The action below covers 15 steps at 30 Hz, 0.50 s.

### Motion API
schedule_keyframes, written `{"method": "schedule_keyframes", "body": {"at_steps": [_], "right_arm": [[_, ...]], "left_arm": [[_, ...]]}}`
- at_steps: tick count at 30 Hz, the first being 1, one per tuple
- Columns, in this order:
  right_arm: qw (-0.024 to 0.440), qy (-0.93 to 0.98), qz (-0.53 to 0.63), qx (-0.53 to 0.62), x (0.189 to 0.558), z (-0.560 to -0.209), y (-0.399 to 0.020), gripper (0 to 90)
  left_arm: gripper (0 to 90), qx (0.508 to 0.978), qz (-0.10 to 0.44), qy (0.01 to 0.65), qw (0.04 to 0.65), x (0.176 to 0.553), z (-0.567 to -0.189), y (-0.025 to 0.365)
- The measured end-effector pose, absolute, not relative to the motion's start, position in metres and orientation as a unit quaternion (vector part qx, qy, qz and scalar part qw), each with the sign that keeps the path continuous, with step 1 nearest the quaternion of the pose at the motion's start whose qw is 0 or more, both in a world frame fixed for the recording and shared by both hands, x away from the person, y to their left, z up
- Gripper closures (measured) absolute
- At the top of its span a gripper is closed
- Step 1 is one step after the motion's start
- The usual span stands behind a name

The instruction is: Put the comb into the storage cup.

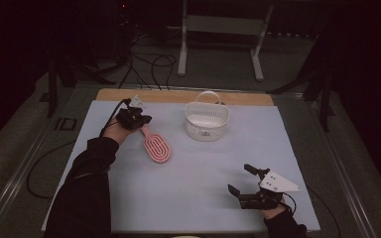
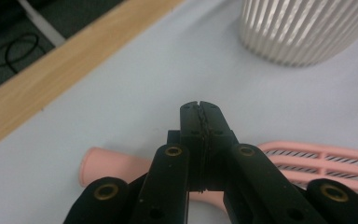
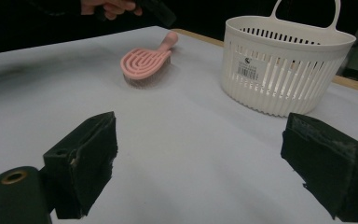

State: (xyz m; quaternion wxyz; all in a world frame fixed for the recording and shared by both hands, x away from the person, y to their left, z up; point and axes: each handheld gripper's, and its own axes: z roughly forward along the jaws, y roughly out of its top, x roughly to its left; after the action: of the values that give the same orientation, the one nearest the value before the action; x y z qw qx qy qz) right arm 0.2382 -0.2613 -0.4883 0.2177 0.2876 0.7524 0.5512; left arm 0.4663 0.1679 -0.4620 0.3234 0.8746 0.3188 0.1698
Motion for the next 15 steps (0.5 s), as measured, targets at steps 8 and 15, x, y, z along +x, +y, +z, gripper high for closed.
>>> {"method": "schedule_keyframes", "body": {"at_steps": [8,15], "right_arm": [[0.215,0.753,0.552,0.286,0.239,-0.489,-0.261,10.4],[0.212,0.753,0.554,0.287,0.238,-0.488,-0.262,10.4]], "left_arm": [[90.0,0.882,0.174,0.330,0.287,0.475,-0.480,0.160],[90.0,0.890,0.170,0.337,0.257,0.482,-0.496,0.156]]}}
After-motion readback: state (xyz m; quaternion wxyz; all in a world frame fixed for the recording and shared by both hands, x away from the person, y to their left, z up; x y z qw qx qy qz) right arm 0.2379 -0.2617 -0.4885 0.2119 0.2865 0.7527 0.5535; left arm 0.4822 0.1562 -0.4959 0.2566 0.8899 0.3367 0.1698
